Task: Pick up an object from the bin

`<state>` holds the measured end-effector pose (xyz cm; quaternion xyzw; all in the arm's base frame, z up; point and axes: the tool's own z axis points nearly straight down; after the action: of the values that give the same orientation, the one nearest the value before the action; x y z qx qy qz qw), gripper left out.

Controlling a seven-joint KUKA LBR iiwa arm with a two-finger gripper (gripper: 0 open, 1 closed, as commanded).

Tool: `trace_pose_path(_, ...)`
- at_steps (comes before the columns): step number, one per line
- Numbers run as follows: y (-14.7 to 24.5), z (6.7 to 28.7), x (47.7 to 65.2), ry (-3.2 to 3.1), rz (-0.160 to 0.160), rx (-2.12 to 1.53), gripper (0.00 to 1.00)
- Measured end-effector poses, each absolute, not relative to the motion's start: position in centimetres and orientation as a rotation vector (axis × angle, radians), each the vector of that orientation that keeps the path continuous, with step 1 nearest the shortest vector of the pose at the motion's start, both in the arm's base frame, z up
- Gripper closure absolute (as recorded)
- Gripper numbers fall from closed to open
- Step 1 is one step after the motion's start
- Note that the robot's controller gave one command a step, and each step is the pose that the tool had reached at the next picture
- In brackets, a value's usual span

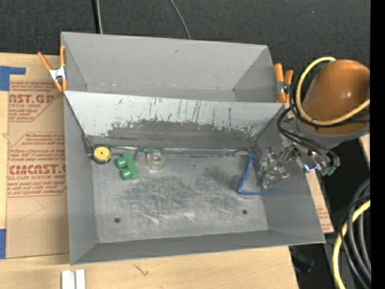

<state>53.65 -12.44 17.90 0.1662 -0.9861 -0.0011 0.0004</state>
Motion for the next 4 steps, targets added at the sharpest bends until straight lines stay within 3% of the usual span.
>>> trace_pose_path(1,-12.5,18.0,53.7,-3.100,-0.002,0.522,1.00)
trace_pose_path(2,-12.5,18.0,53.7,-3.100,-0.002,0.522,0.00)
trace_pose_path(3,-14.0,20.1,48.6,-3.102,0.000,0.497,0.00)
trace_pose_path(4,-13.6,15.9,48.8,-3.052,-0.003,0.737,0.00)
